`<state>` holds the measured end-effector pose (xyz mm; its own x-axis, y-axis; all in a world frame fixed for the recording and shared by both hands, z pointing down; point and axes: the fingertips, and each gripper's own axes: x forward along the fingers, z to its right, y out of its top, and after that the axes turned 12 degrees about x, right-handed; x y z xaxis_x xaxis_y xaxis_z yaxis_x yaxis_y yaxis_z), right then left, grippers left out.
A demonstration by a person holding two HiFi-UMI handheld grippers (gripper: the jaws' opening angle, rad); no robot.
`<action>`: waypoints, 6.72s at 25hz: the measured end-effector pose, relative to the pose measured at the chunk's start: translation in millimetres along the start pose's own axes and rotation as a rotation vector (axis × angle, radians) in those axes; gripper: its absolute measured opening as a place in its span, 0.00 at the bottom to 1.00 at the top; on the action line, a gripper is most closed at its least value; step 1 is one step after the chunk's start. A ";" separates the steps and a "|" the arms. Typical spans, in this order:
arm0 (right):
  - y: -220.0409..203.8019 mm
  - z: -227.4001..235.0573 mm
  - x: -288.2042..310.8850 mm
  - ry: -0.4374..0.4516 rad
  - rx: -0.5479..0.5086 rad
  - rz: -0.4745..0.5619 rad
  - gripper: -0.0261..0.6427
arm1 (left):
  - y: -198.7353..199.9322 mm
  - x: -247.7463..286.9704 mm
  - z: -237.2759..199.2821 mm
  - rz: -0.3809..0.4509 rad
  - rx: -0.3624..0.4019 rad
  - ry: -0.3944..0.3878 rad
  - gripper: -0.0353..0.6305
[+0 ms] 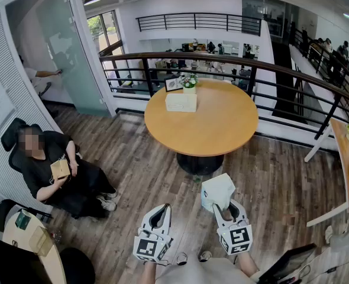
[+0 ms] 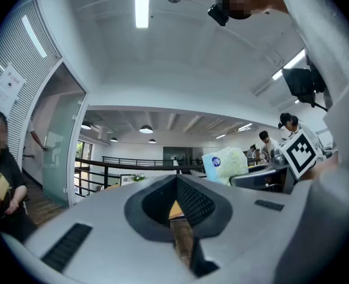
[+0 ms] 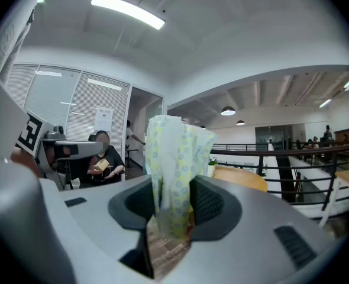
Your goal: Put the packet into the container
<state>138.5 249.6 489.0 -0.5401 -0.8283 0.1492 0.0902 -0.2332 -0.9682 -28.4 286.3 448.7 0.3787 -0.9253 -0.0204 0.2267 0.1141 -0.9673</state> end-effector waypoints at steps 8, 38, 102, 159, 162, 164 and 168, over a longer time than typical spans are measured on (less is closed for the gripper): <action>-2.6 -4.6 11.1 0.034 0.000 -0.004 0.26 | -4.6 -4.2 -7.6 -0.011 0.003 0.042 0.06; 1.1 41.7 -1.9 0.067 0.018 0.004 0.26 | 0.9 49.2 38.7 -0.034 0.065 0.005 0.06; 76.4 82.1 359.4 0.054 -0.003 -0.061 0.26 | -79.1 290.5 -222.6 -0.053 -0.045 0.019 0.06; 93.6 199.4 589.5 0.117 -0.181 -0.247 0.26 | -147.7 457.5 -323.0 -0.257 -0.114 0.156 0.06; 94.0 195.0 597.9 0.133 -0.255 -0.252 0.26 | -148.7 454.3 -324.1 -0.261 -0.123 0.167 0.06; 92.9 192.1 603.9 0.140 -0.282 -0.255 0.26 | -149.9 451.0 -326.3 -0.268 -0.126 0.178 0.06; 91.4 186.5 616.4 0.156 -0.341 -0.252 0.26 | -154.3 438.8 -335.0 -0.282 -0.131 0.214 0.06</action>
<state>-30.1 -377.3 530.0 -0.6321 -0.6740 0.3824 -0.3273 -0.2150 -0.9201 -197.8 -258.5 504.3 0.1183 -0.9699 0.2127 0.1731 -0.1907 -0.9663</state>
